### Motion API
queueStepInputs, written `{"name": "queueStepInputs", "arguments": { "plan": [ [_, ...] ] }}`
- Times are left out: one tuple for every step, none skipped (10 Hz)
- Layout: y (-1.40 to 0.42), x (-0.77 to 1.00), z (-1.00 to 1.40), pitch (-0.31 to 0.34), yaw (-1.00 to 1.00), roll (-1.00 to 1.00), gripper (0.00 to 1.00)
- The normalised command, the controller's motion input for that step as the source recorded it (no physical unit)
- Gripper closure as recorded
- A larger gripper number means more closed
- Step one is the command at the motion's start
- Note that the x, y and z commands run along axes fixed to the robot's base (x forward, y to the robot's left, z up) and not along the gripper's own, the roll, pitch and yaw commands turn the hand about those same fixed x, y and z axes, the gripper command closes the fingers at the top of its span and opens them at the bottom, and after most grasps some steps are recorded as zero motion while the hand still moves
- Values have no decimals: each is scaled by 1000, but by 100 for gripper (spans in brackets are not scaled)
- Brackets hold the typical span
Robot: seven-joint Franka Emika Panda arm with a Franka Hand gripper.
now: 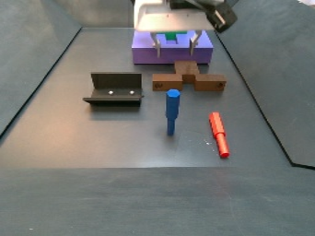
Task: Pick up the brown object. Move up. Place the brown object on the fixture. Regrasp the brown object. Move to above the board. Insert the brown object.
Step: Pick up the brown object.
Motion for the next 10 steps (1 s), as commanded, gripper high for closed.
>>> {"name": "queueStepInputs", "arguments": {
  "plan": [
    [80,-49,-246,0,-109,0,0],
    [57,-43,-206,0,-106,0,0],
    [43,-46,-197,0,-114,0,0],
    [0,-97,-91,4,-129,0,0],
    [0,-231,0,0,-131,0,0],
    [0,-291,77,-64,-103,-31,0],
    [0,-186,26,-70,-86,-70,0],
    [0,-189,0,-56,-94,-39,0],
    [0,-251,0,-70,-83,-34,0],
    [0,-151,-17,-67,-37,-34,0]
  ]
}}
